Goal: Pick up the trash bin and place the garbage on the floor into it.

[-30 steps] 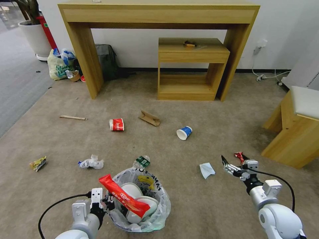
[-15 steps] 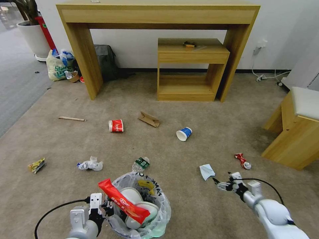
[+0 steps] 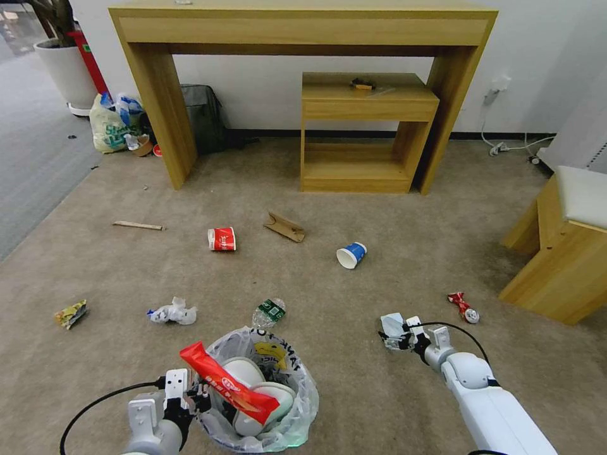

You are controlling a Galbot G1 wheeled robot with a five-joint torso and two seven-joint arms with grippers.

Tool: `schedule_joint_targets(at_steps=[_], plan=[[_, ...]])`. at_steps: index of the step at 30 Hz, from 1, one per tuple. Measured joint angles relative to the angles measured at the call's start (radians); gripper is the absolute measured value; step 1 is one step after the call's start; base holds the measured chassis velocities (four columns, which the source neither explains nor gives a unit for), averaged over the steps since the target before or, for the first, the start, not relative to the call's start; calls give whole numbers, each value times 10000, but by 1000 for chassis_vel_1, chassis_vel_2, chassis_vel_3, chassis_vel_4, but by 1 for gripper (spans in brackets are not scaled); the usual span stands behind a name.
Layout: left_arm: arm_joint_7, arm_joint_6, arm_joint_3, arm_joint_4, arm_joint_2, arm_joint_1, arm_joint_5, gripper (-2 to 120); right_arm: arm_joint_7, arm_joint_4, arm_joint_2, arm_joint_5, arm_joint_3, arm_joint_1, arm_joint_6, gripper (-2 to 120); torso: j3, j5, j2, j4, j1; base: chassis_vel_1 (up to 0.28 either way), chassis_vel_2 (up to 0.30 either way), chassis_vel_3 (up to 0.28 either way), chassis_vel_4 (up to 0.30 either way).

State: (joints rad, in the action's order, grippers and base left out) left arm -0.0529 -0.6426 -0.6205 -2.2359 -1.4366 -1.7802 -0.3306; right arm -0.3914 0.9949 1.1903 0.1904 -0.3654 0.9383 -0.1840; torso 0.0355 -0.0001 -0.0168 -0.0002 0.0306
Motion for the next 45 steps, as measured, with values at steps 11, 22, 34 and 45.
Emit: schedule_joint_targets(at_steps=[11, 22, 34, 45], plan=[[-4, -61, 1, 59, -8, 146, -23, 0, 185, -563, 154, 133, -1, -276, 278, 46, 0, 1, 0, 2, 0, 0, 0, 0, 0], [-8, -85, 43, 72, 0, 176, -18, 0, 592, 1529, -129, 30, -982, 865, 413, 3, -1, 1, 1, 1, 0, 0, 0, 0, 0], [-12, -95, 106, 46, 114, 162, -6, 0, 458, 5905, -1059, 484, -2039, 2302, -7, 0, -1, 2, 0, 0, 0, 0, 0, 0, 0], [-12, -112, 104, -34, 216, 164, -36, 0, 925, 7102, -974, 632, -1840, 2576, -1264, 2, -1, -1, 0, 1, -1, 0, 0, 0, 0]])
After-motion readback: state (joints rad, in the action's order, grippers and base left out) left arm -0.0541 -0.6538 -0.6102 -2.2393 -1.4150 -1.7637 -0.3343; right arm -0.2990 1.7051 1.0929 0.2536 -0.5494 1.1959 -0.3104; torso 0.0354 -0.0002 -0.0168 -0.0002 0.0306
